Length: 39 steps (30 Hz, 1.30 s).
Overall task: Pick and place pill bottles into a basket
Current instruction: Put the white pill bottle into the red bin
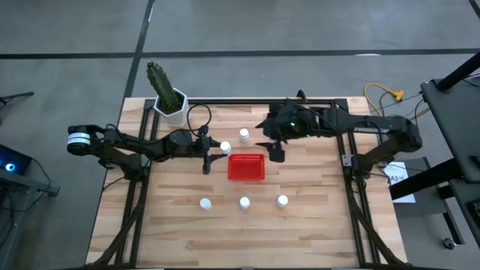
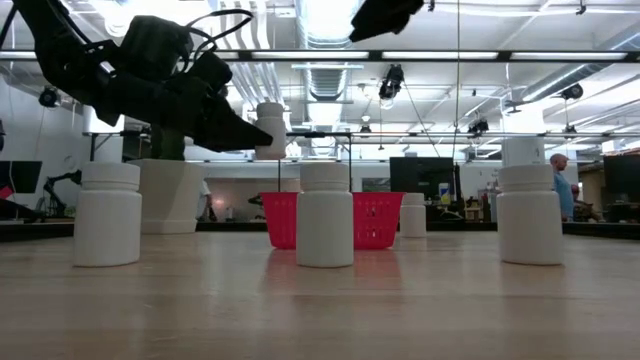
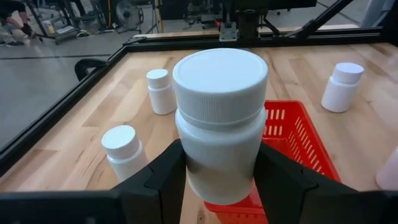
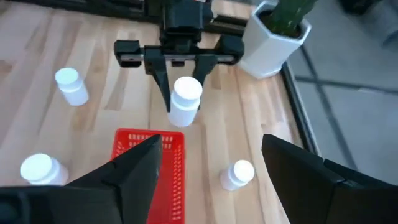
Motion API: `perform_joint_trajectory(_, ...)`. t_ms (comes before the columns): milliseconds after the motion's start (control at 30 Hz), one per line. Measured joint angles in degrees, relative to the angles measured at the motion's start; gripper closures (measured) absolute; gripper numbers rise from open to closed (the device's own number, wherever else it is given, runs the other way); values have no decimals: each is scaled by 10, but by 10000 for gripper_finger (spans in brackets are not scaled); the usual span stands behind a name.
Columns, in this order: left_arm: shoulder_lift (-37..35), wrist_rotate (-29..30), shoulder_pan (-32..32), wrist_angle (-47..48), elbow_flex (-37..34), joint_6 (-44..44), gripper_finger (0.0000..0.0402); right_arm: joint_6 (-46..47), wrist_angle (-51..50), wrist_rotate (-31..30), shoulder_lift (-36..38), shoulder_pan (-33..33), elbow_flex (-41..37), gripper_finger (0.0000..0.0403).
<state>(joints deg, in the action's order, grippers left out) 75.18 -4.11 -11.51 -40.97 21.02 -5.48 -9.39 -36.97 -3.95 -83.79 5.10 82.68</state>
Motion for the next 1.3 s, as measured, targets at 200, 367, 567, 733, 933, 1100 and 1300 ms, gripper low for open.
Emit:
perform_joint_trajectory(200, 0, -2, 0, -6, 0, 0, 253, -9, -49, 17, -70, 10, 86, 138)
perform_joint_trajectory(367, 0, -13, 0, -5, 8, 0, 253, -16, -79, 54, -127, 17, 141, 138)
perform_joint_trajectory(567, 0, -25, 0, -4, 23, 0, 253, -32, -94, 62, -179, 21, 189, 138)
perform_joint_trajectory(733, 8, -27, 0, 0, 38, -10, 253, -35, -98, 75, -195, 25, 203, 138)
perform_joint_trajectory(933, 49, -32, 0, -6, 65, -13, 253, -28, -99, 77, -194, 29, 202, 138)
perform_joint_trajectory(1100, 97, -48, 0, -6, 105, -19, 253, -26, -100, 94, -196, 28, 202, 138)
perform_joint_trajectory(1300, 133, -64, 0, -4, 142, -33, 253, -15, -109, 102, -199, 28, 195, 138)
